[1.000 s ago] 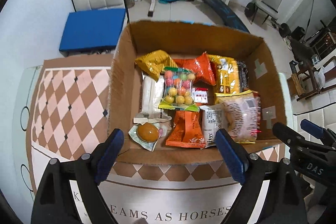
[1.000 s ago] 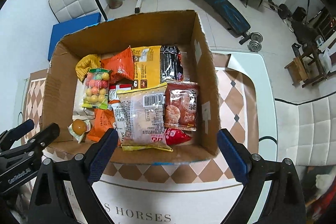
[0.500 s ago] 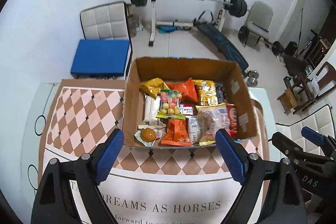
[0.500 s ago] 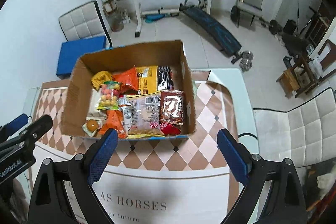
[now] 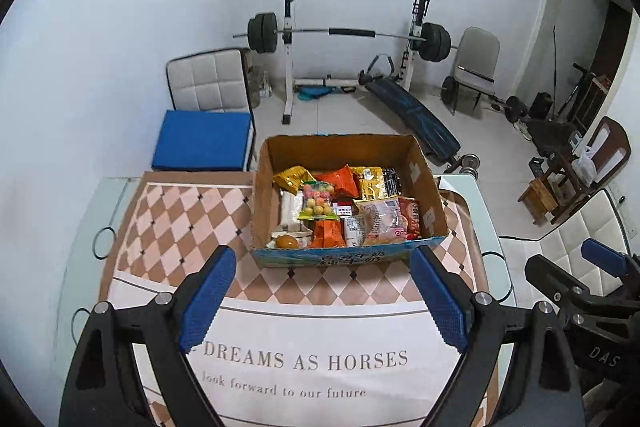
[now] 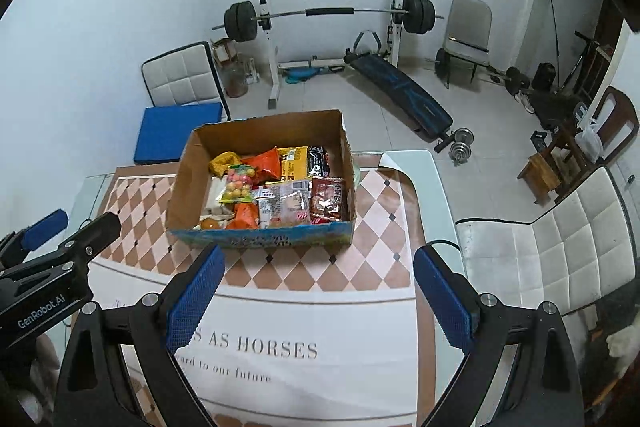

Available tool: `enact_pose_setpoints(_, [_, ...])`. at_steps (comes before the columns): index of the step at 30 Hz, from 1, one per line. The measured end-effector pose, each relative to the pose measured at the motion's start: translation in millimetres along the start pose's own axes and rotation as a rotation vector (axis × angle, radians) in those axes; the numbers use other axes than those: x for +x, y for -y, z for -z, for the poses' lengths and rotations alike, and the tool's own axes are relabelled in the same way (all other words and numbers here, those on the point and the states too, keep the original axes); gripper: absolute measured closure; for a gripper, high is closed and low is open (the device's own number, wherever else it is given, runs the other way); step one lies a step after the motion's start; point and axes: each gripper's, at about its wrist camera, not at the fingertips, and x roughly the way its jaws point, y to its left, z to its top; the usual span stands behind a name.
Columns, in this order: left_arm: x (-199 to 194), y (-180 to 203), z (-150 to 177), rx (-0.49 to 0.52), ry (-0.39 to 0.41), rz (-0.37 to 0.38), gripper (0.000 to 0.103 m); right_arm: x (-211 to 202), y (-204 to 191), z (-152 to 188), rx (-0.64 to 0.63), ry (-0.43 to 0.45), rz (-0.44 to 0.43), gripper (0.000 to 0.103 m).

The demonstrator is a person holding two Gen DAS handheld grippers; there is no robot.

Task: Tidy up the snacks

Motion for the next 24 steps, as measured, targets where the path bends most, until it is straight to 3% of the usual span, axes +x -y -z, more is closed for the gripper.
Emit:
enact_pose_setpoints(14, [-64.1,-6.6,13.6,-0.005,0.089,0.002,0.014,-85.2,-11.4,22.7,-0.037,0.073,-0.004,0.005])
enact_pose_setpoints(24, [-68.0,-5.8,15.4,0.001,0.116,0.000,0.013,-94.5,-13.9,20.3,-0.034,0.099,0.010,0.002])
